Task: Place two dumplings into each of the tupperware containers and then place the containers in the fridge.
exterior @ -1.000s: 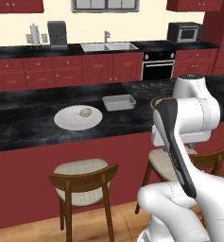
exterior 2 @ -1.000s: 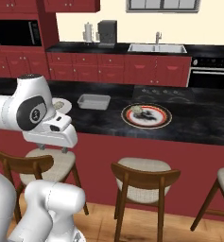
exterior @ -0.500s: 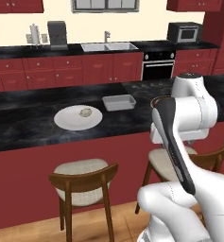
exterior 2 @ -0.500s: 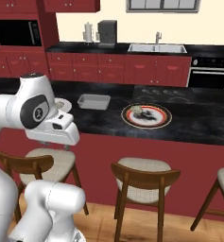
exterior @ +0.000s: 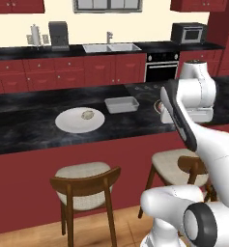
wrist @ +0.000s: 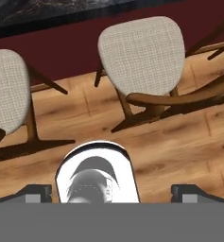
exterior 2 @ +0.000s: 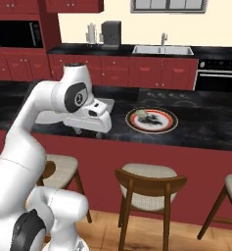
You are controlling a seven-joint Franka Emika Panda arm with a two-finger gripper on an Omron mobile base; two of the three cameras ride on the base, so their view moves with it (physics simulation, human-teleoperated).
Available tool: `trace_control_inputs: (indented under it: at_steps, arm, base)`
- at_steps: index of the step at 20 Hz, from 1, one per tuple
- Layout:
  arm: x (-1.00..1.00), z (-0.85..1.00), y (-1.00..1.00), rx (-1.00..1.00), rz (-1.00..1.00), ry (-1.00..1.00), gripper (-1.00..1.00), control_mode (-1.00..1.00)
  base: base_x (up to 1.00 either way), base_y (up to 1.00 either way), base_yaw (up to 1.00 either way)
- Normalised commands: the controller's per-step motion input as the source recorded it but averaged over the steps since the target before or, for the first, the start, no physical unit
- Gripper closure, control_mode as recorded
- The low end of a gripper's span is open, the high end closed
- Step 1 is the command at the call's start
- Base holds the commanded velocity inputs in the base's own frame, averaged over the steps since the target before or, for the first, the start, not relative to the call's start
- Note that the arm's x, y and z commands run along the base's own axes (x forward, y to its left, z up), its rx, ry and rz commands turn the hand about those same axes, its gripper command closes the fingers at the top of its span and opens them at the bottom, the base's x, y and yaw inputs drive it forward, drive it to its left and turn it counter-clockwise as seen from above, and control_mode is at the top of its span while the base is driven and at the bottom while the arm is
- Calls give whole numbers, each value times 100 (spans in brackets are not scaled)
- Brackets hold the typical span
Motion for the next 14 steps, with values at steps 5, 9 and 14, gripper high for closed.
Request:
trace_control_inputs:
  at_steps: [5, 9, 14]
  arm:
    - [92, 0, -31, 1, -6, 8, -100, -100]
    - [71, 0, -3, 0, 0, 5, -100, -100]
    - [59, -4, -4, 0, 0, 0, -100, -100]
  base:
    - [0, 0, 0]
    - [0, 0, 0]
    - [0, 0, 0]
